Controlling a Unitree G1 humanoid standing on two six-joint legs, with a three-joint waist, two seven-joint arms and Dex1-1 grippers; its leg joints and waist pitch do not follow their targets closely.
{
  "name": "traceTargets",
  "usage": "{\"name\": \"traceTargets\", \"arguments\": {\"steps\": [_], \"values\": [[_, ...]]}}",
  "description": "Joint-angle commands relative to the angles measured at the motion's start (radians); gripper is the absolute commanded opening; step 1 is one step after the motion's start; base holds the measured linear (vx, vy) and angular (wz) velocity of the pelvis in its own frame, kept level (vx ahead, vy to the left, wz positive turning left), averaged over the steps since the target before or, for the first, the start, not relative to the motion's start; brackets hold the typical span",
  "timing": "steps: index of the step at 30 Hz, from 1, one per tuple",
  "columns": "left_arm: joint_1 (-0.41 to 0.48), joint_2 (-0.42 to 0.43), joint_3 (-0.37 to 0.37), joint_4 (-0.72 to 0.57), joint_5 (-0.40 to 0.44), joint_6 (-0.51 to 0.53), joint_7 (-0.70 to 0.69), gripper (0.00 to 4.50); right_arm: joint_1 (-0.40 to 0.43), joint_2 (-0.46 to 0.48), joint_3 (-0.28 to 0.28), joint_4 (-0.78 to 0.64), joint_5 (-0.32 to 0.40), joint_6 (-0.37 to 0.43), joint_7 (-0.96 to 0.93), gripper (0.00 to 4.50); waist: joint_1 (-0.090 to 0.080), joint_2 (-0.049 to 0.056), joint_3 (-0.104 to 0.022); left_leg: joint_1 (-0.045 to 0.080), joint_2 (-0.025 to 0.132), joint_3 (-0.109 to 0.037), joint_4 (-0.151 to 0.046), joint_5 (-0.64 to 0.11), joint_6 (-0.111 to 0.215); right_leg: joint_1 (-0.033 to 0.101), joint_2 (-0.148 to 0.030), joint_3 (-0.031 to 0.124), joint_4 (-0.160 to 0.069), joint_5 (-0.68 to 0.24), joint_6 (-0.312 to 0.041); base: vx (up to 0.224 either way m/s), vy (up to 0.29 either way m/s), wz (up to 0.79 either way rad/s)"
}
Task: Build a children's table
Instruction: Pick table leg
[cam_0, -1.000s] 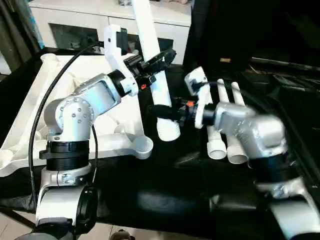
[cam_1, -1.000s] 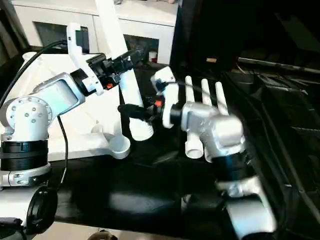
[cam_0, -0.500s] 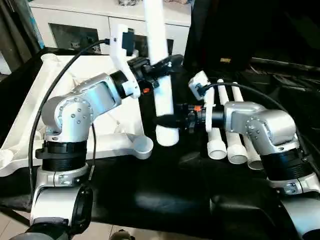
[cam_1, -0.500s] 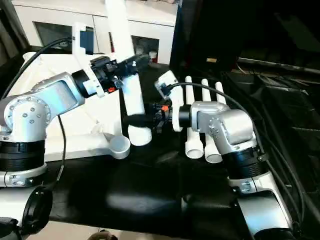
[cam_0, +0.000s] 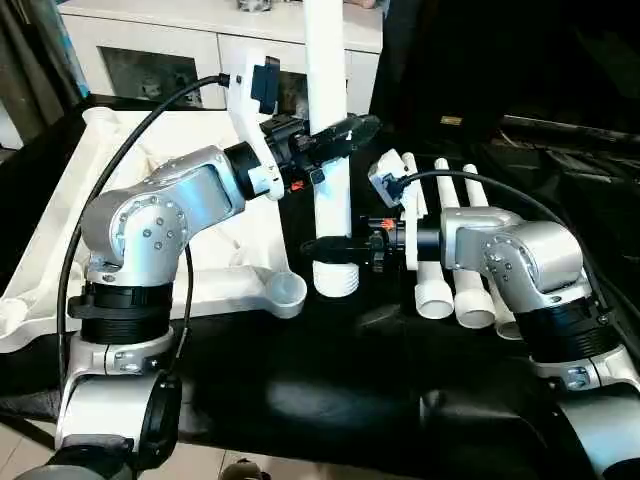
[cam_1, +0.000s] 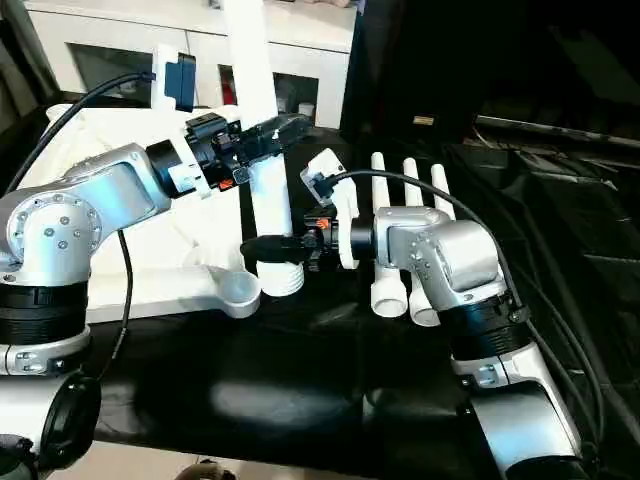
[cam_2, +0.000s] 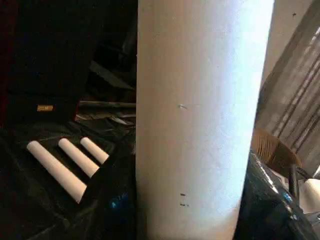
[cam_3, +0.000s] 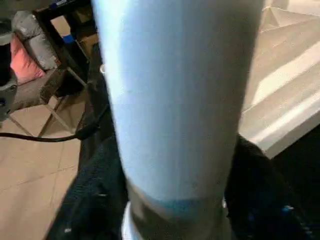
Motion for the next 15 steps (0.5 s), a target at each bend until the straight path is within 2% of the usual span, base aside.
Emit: {"name": "traceTargets", "arguments": {"steps": [1,3,9,10,12,13,15], "values": [[0.004,-0.003,-0.008,-0.025,-0.018,0.018,-0.012,1.84,-0.018,-0.004,-0.011,0.002,0.006,0.015,-0.012,2.24,0.001,0.008,-0.078,0.018,0.052,-0.021,-0.063,-0.110,-0.038,0.059,-0.091,0.056,-0.073,-0.065,-0.146,0.000,0.000,0.00],[0.004,-0.006,-0.005,-0.026,-0.023,0.021,-0.011,1.84,-0.014,-0.001,-0.013,0.002,0.007,0.017,-0.016,2.07,0.001,0.007,-0.078,0.018,0.052,-0.021,-0.063,-0.109,-0.041,0.059,-0.091,0.056,-0.071,-0.059,-0.149,0.000,0.000,0.00],[0.005,-0.005,-0.005,-0.029,-0.026,0.022,-0.012,1.84,-0.006,0.009,-0.025,-0.001,0.013,0.020,-0.029,1.96,0.001,0.008,-0.079,0.018,0.051,-0.021,-0.063,-0.109,-0.041,0.059,-0.091,0.056,-0.072,-0.060,-0.149,0.000,0.000,0.00],[0.006,0.000,-0.011,-0.034,-0.015,0.013,-0.019,2.19,0.004,0.025,-0.041,0.000,0.016,0.012,-0.052,1.96,0.001,0.008,-0.079,0.018,0.051,-0.021,-0.063,-0.109,-0.042,0.059,-0.091,0.056,-0.072,-0.058,-0.150,0.000,0.000,0.00],[0.007,0.001,-0.011,-0.035,-0.015,0.012,-0.020,2.54,0.008,0.033,-0.049,0.000,0.017,0.007,-0.063,1.95,0.000,0.009,-0.079,0.019,0.051,-0.022,-0.064,-0.113,-0.044,0.058,-0.092,0.056,-0.071,-0.062,-0.151,0.000,0.000,0.00],[0.007,-0.007,0.005,-0.033,-0.017,-0.002,-0.010,2.54,0.016,0.046,-0.065,0.001,0.020,-0.003,-0.082,1.95,0.000,0.012,-0.079,0.019,0.052,-0.022,-0.064,-0.113,-0.047,0.058,-0.092,0.056,-0.071,-0.060,-0.153,0.000,0.000,0.00],[0.010,-0.024,0.039,-0.028,-0.022,-0.035,0.007,2.65,0.028,0.069,-0.095,0.002,0.023,-0.022,-0.116,1.95,0.000,0.011,-0.080,0.020,0.053,-0.022,-0.064,-0.116,-0.050,0.058,-0.092,0.056,-0.071,-0.051,-0.157,0.000,0.000,0.00]]}}
